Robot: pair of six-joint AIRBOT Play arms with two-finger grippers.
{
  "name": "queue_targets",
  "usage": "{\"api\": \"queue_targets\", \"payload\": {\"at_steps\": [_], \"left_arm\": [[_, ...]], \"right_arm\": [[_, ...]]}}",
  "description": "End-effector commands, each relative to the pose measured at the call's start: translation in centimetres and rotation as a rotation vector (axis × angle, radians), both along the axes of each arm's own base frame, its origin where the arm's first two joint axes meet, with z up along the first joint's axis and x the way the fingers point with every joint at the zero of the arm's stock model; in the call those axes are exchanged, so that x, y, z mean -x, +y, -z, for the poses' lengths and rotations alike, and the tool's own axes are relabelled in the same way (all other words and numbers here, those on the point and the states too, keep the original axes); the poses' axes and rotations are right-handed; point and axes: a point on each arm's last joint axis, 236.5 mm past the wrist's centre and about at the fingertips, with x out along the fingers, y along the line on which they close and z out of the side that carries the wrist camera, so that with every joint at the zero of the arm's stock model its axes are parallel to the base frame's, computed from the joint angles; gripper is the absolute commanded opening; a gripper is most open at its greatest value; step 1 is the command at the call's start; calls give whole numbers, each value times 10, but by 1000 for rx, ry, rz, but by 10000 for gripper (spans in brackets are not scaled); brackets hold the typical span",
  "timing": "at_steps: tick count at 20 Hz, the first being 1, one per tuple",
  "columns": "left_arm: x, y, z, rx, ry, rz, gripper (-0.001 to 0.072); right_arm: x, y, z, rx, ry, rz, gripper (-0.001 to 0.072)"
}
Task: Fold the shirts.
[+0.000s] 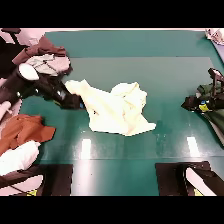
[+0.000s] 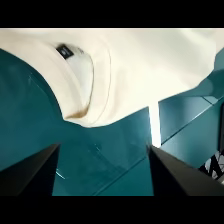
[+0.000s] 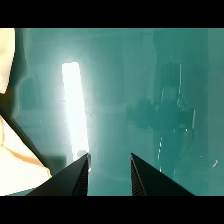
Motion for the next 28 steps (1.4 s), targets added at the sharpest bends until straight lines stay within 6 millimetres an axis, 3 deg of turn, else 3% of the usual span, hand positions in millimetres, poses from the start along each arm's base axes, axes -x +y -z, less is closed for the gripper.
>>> {"api": "queue_targets", "payload": {"at_steps": [1,2,3,8,13,16,17,18,21,23,26,27,28], "left_arm": [[32,-3,40,38,51,-19,626],[34,-1,50,31,55,-39,630],[31,0,58,28,47,-67,717],[20,3,70,12,-4,-112,714],[28,-30,86,-21,-51,-12,713],[19,-43,91,-35,-117,-9,692],[18,-42,93,-45,-127,-5,584],[17,-39,95,-58,-136,2,541],[16,-35,98,-79,-144,12,521],[15,-37,96,-67,-145,0,349],[13,-39,95,-61,-149,-10,344],[13,-40,94,-53,-152,-2,132],[14,-45,91,-30,-158,9,23]], "right_arm": [[1,1,1,-2,8,-2,311],[2,1,1,-3,11,-3,311],[3,2,1,-7,14,-4,311],[1,13,-2,-54,6,-12,311],[5,14,-1,-57,20,-17,311],[10,15,1,-61,42,-24,311],[12,16,2,-63,49,-28,311],[12,16,2,-64,52,-29,311],[13,17,2,-66,54,-30,311],[15,20,2,-79,64,-34,311],[15,23,1,-91,62,-40,311],[15,23,1,-91,63,-41,311],[16,23,1,-91,66,-44,311]]}}
